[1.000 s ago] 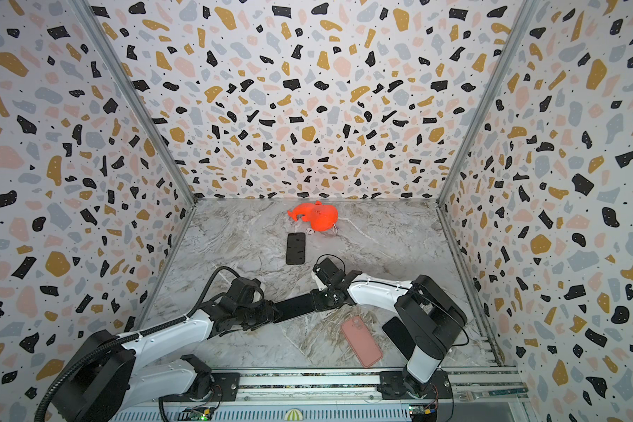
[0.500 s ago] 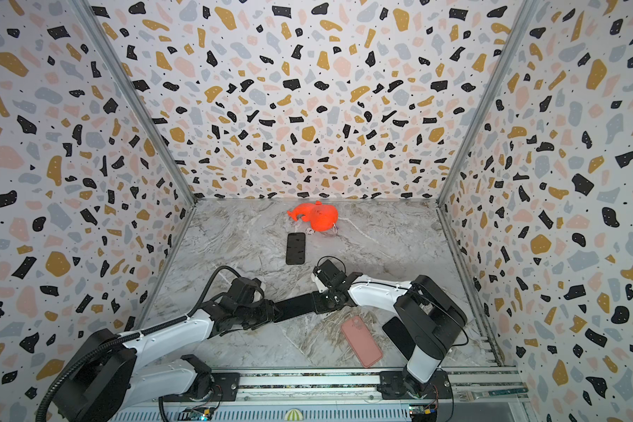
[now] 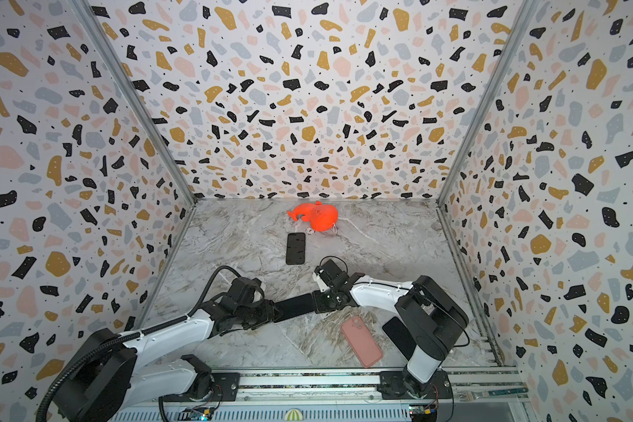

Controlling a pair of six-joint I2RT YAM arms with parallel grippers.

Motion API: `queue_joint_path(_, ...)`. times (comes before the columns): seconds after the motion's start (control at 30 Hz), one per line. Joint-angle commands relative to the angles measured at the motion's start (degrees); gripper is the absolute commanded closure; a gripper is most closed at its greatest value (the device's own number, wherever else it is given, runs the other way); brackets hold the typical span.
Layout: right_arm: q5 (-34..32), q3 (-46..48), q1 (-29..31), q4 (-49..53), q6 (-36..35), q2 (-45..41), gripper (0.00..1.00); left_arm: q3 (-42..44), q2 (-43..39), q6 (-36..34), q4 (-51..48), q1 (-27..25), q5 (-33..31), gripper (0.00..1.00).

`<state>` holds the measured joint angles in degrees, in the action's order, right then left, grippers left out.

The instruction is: Put the phone into the phone case

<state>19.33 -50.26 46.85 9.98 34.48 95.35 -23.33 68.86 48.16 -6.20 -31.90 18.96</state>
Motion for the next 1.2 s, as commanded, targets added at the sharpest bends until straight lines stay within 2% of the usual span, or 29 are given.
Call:
queue_joint_path(0.0, 1.15, 2.0, 2.43, -0.79, 0.15, 0.97, 0.9, -0.87, 1.36, -0.96, 0.14, -0.27, -0.5, 0.47)
queue_joint_path(1.17, 3.13, 3.77, 4.83, -3.85, 0.96, 4.69, 0.93, -3.48, 8.35, -3.24, 2.77, -0.27, 0.88, 0.52)
